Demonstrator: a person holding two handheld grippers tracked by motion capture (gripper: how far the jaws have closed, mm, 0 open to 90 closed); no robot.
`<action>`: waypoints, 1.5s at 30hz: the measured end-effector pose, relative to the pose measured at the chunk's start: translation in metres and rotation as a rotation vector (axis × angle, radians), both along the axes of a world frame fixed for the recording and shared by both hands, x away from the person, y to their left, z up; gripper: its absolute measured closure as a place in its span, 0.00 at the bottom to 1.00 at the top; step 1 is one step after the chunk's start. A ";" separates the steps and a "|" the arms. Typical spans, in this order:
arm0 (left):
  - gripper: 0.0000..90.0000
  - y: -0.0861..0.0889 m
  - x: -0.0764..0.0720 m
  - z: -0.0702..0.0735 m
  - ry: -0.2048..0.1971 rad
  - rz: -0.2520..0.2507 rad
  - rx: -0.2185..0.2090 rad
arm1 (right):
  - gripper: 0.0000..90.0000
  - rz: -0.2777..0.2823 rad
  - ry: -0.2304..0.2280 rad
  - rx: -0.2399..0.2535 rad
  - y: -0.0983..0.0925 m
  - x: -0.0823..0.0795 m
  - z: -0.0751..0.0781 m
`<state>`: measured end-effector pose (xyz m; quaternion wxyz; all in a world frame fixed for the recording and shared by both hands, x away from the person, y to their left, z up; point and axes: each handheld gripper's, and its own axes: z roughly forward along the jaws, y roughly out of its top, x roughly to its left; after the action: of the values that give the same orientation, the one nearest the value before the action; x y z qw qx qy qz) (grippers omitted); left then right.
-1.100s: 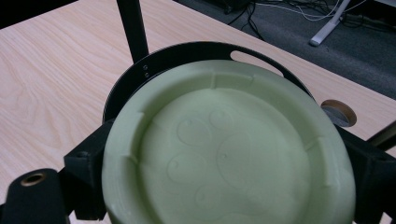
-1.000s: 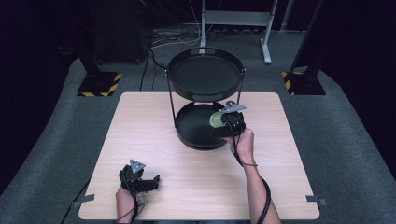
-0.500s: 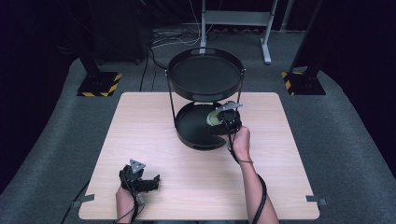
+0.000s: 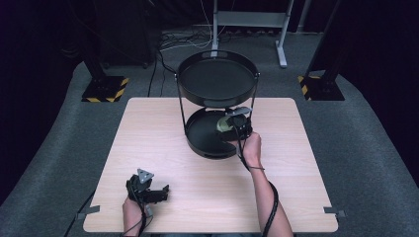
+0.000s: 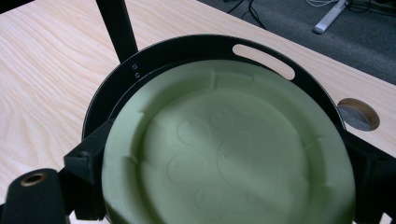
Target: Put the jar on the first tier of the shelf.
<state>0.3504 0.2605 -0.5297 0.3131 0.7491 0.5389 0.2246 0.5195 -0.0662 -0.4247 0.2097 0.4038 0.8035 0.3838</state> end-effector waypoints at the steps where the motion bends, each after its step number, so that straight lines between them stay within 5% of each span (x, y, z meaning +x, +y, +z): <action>1: 0.01 0.000 0.000 0.000 0.000 0.000 0.000 | 0.12 -0.001 0.001 -0.003 0.000 0.001 -0.001; 20: 0.01 0.000 0.000 0.000 0.000 0.000 0.000 | 0.12 -0.014 0.020 -0.019 0.012 0.013 -0.018; 45: 0.01 0.000 0.000 0.000 0.000 0.000 0.000 | 0.12 -0.057 0.075 0.023 0.020 0.026 -0.052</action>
<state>0.3504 0.2605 -0.5298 0.3131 0.7492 0.5387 0.2247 0.5450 -0.0464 -0.4771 0.1858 0.4427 0.7947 0.3714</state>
